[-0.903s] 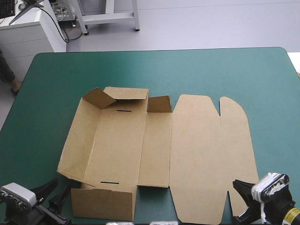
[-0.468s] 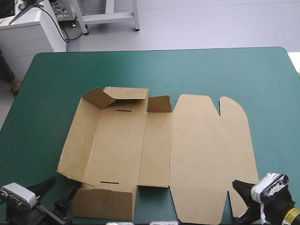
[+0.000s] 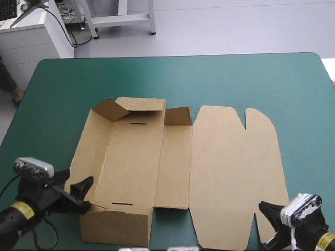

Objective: Fold the box

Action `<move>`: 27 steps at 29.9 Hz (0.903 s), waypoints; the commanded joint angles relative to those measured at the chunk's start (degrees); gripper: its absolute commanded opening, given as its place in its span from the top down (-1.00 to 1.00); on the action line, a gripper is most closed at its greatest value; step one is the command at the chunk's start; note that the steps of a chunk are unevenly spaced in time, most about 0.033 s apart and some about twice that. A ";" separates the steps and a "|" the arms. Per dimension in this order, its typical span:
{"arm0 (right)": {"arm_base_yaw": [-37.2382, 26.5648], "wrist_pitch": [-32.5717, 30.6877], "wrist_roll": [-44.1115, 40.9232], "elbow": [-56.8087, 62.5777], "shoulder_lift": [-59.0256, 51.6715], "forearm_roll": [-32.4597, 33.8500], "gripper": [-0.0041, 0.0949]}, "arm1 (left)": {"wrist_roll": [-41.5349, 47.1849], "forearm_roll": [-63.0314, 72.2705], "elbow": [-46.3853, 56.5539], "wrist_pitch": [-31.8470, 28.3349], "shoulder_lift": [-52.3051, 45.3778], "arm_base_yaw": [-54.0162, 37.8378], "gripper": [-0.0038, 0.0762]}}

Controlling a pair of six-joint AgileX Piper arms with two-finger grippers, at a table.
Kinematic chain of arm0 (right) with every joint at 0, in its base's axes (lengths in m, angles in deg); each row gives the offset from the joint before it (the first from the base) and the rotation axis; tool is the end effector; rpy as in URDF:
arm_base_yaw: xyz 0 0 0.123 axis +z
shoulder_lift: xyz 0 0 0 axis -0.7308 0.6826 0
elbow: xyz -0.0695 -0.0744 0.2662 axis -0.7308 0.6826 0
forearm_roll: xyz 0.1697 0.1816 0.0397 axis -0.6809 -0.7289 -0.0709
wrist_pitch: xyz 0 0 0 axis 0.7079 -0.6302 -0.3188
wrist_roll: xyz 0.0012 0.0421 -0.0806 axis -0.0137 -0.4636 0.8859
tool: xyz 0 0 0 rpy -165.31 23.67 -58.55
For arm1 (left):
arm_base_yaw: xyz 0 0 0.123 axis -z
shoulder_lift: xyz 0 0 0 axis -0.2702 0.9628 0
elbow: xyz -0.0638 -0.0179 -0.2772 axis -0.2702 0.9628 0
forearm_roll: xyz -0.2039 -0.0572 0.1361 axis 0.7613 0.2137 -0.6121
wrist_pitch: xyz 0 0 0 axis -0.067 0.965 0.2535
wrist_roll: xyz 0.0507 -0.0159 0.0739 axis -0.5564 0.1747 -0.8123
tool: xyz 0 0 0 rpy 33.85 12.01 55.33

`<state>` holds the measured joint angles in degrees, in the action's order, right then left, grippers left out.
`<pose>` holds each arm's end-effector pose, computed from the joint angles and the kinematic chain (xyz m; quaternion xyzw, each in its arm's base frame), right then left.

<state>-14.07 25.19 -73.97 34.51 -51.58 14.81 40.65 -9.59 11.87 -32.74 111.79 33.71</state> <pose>0.0269 0.0227 0.2781 -0.2321 0.8207 0.1811 0.4897 0.0674 -0.0337 0.3404 0.1431 0.8614 -0.1417 0.4663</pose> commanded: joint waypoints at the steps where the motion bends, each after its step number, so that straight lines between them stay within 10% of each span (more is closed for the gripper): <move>1: -0.30 4.15 0.49 -1.43 0.76 -0.38 0.95 | 0.97 0.78 -7.69 -1.71 10.36 0.20 -0.28; 13: -0.30 4.15 1.34 -1.43 0.76 -0.86 0.95 | 3.25 -2.15 -22.86 9.75 35.95 -1.29 -0.28; 27: -0.30 4.15 2.19 -1.43 0.76 -1.56 0.95 | -14.88 6.60 -23.62 18.55 43.57 -28.68 -0.28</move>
<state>-14.07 25.19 -72.36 34.51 -51.58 13.58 30.68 -7.81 -9.78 -15.10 154.98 9.05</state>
